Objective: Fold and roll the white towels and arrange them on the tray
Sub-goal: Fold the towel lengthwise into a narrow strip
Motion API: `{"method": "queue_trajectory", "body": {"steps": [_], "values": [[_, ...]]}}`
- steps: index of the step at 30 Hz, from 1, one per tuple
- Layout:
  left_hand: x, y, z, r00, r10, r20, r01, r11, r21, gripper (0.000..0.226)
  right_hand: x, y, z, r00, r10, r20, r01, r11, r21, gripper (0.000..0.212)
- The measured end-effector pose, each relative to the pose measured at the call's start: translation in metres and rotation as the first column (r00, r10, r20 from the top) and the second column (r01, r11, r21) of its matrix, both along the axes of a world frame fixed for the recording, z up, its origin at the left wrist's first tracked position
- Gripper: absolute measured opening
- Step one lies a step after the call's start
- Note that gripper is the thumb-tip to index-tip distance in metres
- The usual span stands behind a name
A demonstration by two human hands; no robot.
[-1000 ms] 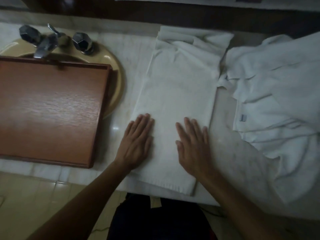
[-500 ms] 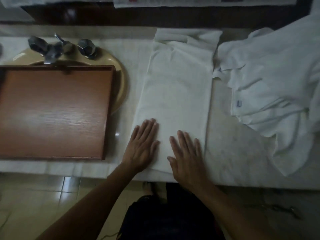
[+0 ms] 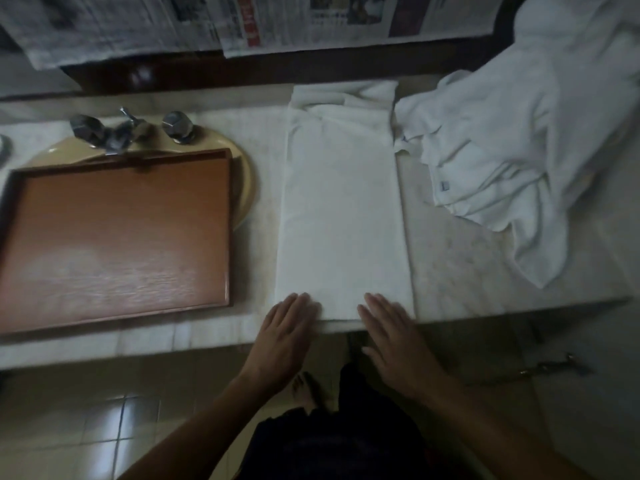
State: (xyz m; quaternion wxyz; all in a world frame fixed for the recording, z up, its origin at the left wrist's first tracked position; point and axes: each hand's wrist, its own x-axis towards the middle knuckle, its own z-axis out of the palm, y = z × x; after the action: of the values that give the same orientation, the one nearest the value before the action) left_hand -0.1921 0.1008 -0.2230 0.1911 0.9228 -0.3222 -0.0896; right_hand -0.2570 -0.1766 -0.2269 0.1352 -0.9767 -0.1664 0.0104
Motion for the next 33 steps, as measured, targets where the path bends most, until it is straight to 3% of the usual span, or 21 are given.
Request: {"method": "queue_trajectory", "body": {"steps": [2,7,14,17,19,22,25,27,29,32,33], "values": [[-0.003,0.000,0.006,0.999,-0.030,0.027,0.031,0.999,-0.029,0.045,-0.010,-0.004,-0.006,0.999,-0.026,0.020,0.025,0.999,0.039,0.062],[-0.001,0.000,0.019,0.990,-0.121,0.069,0.128,0.986,-0.104,0.066,-0.015,-0.039,-0.006,0.990,-0.123,0.063,0.117,0.989,0.094,0.057],[0.017,0.013,0.024,0.987,-0.152,0.046,0.155,0.986,-0.059,0.046,-0.004,-0.071,0.018,0.988,-0.114,0.107,0.103,0.990,0.096,0.030],[0.018,0.007,0.036,1.000,0.015,-0.010,-0.017,0.991,-0.130,0.020,0.006,-0.079,0.028,0.986,-0.169,0.001,0.167,0.975,0.143,0.023],[0.023,0.003,0.042,0.966,0.202,-0.159,-0.228,0.959,-0.166,0.011,0.014,-0.082,0.034,0.962,-0.248,-0.114,0.268,0.939,0.216,0.014],[0.035,-0.001,0.048,0.867,0.347,-0.358,-0.415,0.900,-0.134,0.011,0.026,-0.086,0.045,0.884,-0.338,-0.324,0.431,0.858,0.280,0.008],[0.043,-0.008,0.054,0.809,0.414,-0.418,-0.480,0.875,-0.063,0.010,0.038,-0.086,0.049,0.822,-0.377,-0.426,0.517,0.808,0.282,0.004],[0.044,-0.017,0.054,0.802,0.464,-0.376,-0.505,0.863,-0.012,0.011,0.044,-0.081,0.049,0.831,-0.398,-0.389,0.505,0.832,0.228,0.007],[0.042,-0.027,0.052,0.836,0.482,-0.264,-0.500,0.866,-0.004,0.018,0.045,-0.070,0.048,0.898,-0.358,-0.258,0.411,0.891,0.194,0.021],[0.023,-0.043,0.047,0.971,0.241,0.001,-0.240,0.968,-0.072,0.026,0.039,-0.046,0.046,0.989,-0.111,-0.094,0.126,0.978,0.168,0.055],[0.015,-0.047,0.044,0.988,0.138,0.073,-0.135,0.990,-0.048,0.026,0.036,-0.041,0.046,0.999,-0.022,-0.044,0.028,0.988,0.151,0.057]]}}
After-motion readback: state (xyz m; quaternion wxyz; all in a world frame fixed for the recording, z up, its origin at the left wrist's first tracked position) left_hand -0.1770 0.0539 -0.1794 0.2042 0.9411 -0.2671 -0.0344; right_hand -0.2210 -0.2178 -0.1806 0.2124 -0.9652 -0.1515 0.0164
